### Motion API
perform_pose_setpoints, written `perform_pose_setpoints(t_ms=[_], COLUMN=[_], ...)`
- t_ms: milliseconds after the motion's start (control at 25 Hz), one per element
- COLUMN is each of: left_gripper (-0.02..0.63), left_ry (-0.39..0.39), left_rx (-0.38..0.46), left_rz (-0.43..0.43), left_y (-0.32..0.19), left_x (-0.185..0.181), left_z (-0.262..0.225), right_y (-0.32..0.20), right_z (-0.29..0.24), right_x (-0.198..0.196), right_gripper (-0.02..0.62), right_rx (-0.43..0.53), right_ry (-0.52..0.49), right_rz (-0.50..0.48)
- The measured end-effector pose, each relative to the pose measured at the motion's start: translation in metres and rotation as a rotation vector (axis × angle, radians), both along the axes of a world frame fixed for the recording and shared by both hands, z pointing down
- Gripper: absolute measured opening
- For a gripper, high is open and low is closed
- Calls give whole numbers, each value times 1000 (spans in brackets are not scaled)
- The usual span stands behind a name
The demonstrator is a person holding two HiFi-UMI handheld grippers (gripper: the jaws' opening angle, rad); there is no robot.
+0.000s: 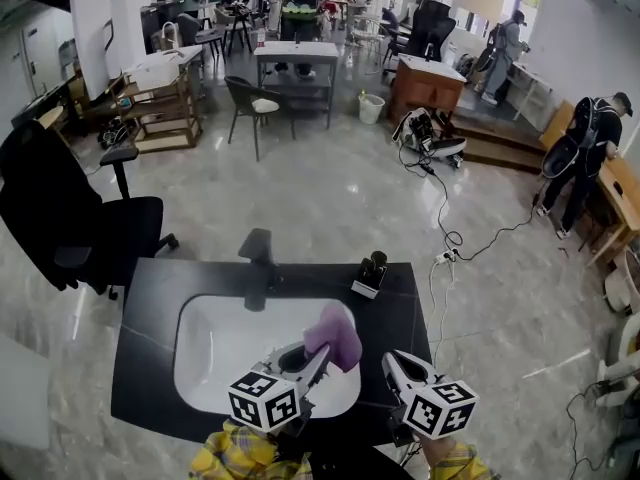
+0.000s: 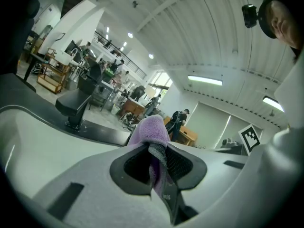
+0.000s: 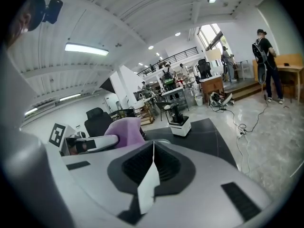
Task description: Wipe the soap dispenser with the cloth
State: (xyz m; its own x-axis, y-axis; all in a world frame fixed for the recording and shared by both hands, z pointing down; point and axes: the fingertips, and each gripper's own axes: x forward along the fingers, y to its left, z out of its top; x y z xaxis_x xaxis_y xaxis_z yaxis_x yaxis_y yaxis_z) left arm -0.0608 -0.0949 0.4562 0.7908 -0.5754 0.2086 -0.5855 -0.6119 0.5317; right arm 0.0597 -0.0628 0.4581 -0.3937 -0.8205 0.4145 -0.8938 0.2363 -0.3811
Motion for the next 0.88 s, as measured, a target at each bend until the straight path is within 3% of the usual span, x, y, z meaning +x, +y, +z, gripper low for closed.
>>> perform_pose_setpoints(t_ms=[640, 880], left_gripper=[64, 64], left_ry=[-83, -133], left_rx=[49, 54], left_rz=[-124, -133], left_y=[-64, -90], left_x=[31, 39], left_z=[-11, -7], right_y=[-77, -110], right_z=[-27, -38], right_x=[28, 41], right_gripper=[6, 8], right_rx=[123, 165], right_ry=[26, 10], right_rz=[-201, -210])
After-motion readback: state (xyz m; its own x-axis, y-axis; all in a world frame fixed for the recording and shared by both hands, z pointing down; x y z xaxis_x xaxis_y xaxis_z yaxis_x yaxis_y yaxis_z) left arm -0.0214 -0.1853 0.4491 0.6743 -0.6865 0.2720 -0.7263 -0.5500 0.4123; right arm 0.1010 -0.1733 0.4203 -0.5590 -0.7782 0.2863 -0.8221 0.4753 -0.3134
